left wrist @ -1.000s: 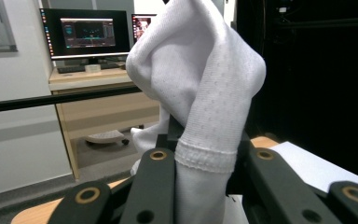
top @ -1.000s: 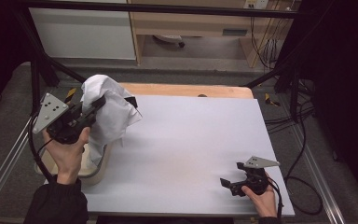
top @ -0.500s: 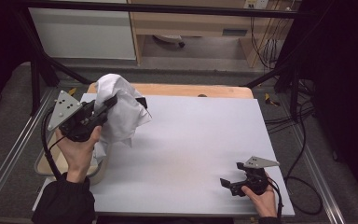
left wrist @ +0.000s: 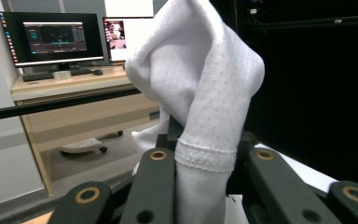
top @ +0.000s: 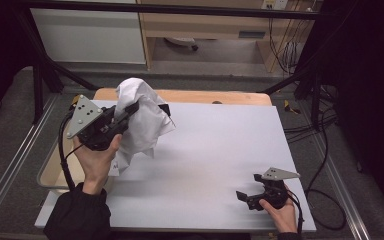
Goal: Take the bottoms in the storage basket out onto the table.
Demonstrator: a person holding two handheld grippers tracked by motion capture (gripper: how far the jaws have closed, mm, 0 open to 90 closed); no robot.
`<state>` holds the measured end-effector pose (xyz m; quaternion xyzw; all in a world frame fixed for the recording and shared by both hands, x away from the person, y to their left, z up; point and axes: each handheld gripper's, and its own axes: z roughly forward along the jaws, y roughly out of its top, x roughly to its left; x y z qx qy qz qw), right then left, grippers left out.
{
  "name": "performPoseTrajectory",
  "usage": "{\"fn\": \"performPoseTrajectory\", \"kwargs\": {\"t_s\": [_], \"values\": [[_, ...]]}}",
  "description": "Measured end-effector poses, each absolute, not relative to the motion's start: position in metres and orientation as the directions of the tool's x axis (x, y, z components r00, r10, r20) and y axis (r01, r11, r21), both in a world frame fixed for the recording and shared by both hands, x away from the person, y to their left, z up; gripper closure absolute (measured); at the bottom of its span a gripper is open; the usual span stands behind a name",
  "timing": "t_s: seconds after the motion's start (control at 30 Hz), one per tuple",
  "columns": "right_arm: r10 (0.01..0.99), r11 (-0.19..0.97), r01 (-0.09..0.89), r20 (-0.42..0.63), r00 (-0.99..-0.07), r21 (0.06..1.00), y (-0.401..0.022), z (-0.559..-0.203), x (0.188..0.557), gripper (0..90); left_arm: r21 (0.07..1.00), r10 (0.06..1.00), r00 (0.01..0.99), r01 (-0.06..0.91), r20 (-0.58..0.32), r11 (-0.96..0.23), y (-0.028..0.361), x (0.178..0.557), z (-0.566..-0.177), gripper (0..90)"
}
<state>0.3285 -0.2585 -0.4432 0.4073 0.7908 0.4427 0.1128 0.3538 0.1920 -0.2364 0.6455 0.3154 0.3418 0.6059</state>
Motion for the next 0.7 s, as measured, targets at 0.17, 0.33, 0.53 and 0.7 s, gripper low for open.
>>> {"fn": "performPoseTrajectory", "kwargs": {"t_s": [0.17,0.33,0.53,0.7], "values": [[0.744,0.276,0.544,0.182,-0.643,0.793,-0.259,-0.443,0.329,0.7,0.997,0.811,0.581,-0.003,0.061,-0.073,0.184,0.355,-0.237,78.0],[0.743,0.275,0.544,0.184,-0.643,0.793,-0.259,-0.443,0.328,0.7,0.997,0.802,0.595,-0.003,0.059,-0.071,0.176,0.355,-0.238,78.0],[0.743,0.274,0.544,0.184,-0.644,0.793,-0.259,-0.443,0.328,0.7,0.997,0.793,0.606,0.000,0.059,-0.074,0.166,0.356,-0.241,78.0],[0.743,0.273,0.544,0.185,-0.643,0.794,-0.259,-0.443,0.328,0.8,0.997,0.787,0.614,0.005,0.060,-0.081,0.159,0.358,-0.243,78.0]]}}
